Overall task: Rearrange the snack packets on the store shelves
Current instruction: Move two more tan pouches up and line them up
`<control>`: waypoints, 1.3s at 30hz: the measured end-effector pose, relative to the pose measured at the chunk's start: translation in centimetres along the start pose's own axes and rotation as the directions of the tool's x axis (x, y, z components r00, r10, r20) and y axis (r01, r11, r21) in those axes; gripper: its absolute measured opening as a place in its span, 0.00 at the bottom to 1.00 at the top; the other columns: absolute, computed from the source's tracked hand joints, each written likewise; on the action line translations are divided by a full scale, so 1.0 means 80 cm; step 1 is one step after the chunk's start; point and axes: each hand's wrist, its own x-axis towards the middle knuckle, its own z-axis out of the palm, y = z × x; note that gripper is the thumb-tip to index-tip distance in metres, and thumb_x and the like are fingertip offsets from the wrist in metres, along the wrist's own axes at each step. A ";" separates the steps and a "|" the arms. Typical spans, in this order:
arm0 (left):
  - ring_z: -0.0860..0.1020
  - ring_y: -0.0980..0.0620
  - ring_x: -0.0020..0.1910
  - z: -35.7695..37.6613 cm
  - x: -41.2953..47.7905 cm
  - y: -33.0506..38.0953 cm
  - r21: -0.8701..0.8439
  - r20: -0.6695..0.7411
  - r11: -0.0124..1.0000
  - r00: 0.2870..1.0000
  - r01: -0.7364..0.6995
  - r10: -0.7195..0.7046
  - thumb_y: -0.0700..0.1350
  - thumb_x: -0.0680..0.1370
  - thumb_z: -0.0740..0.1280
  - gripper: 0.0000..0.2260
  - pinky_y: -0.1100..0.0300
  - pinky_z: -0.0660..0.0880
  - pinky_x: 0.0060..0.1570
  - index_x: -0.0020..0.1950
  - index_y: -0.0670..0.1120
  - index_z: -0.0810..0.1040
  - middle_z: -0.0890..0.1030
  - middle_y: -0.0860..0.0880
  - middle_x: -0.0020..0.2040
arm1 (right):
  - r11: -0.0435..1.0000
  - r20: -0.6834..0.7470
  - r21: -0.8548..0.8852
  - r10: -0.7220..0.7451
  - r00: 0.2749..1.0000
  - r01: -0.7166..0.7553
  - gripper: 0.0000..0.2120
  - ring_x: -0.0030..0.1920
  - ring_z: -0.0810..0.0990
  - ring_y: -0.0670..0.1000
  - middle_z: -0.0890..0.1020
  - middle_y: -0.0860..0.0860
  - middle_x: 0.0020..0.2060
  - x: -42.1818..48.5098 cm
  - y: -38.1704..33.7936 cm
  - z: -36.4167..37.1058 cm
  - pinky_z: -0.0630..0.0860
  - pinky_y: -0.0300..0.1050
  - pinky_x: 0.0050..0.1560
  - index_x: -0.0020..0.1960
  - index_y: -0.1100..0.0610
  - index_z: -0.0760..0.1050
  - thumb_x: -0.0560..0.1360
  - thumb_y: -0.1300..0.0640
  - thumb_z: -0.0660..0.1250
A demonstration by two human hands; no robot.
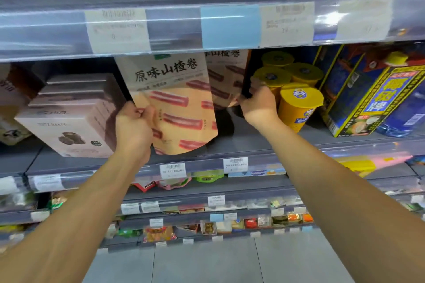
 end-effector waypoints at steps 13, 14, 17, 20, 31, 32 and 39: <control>0.80 0.47 0.32 -0.068 -0.034 0.003 0.223 -0.106 0.962 0.985 0.155 -0.134 0.41 0.79 0.62 0.07 0.38 0.79 0.44 0.52 0.37 0.74 0.82 0.38 0.43 | 0.996 -0.254 0.008 -0.082 0.964 0.087 0.26 0.62 0.76 0.55 0.76 0.59 0.62 0.035 -0.033 0.061 0.69 0.32 0.58 0.66 0.64 0.69 0.73 0.53 0.70; 0.79 0.46 0.32 -0.071 -0.035 0.002 0.218 -0.110 0.962 0.983 0.165 -0.144 0.41 0.79 0.62 0.08 0.38 0.78 0.43 0.53 0.36 0.73 0.82 0.37 0.44 | 0.996 -0.218 0.047 -0.058 0.974 0.070 0.26 0.62 0.76 0.54 0.78 0.58 0.61 0.033 -0.031 0.066 0.71 0.38 0.60 0.64 0.64 0.70 0.71 0.54 0.72; 0.79 0.47 0.30 -0.076 -0.041 0.002 0.210 -0.101 0.963 0.983 0.170 -0.152 0.40 0.80 0.62 0.06 0.44 0.79 0.39 0.50 0.38 0.73 0.81 0.39 0.42 | 0.971 -0.064 0.232 -0.047 0.997 0.061 0.24 0.60 0.79 0.51 0.80 0.55 0.60 0.031 -0.015 0.076 0.75 0.45 0.62 0.61 0.61 0.76 0.67 0.59 0.77; 0.76 0.57 0.21 -0.080 -0.046 0.003 0.206 -0.100 0.962 0.982 0.179 -0.161 0.40 0.80 0.62 0.06 0.55 0.74 0.30 0.43 0.44 0.71 0.78 0.45 0.36 | 0.956 -0.001 0.292 0.023 1.000 -0.022 0.24 0.58 0.81 0.53 0.83 0.55 0.56 0.038 0.002 0.084 0.78 0.51 0.59 0.58 0.60 0.78 0.65 0.55 0.78; 0.78 0.48 0.33 -0.107 -0.077 0.036 0.215 0.000 0.962 0.985 0.170 -0.174 0.42 0.81 0.61 0.04 0.53 0.76 0.35 0.47 0.45 0.74 0.81 0.46 0.39 | 0.906 0.060 0.390 0.155 0.986 -0.166 0.09 0.40 0.79 0.46 0.81 0.47 0.40 -0.059 -0.028 0.019 0.79 0.42 0.41 0.45 0.55 0.77 0.70 0.63 0.74; 0.79 0.46 0.35 -0.114 -0.083 0.038 0.210 0.012 0.963 0.984 0.170 -0.177 0.42 0.81 0.61 0.05 0.52 0.77 0.37 0.47 0.44 0.75 0.81 0.45 0.39 | 0.916 0.066 0.367 0.149 0.987 -0.163 0.08 0.39 0.80 0.48 0.81 0.48 0.38 -0.071 -0.025 0.011 0.78 0.42 0.40 0.45 0.55 0.77 0.70 0.63 0.74; 0.81 0.43 0.43 -0.190 -0.141 0.063 0.163 0.111 0.979 0.983 0.124 -0.143 0.40 0.81 0.60 0.10 0.45 0.79 0.44 0.49 0.52 0.79 0.83 0.45 0.45 | 0.947 0.200 0.263 0.133 0.971 -0.184 0.08 0.51 0.84 0.53 0.86 0.49 0.48 -0.182 -0.011 -0.058 0.79 0.58 0.57 0.47 0.48 0.81 0.69 0.54 0.75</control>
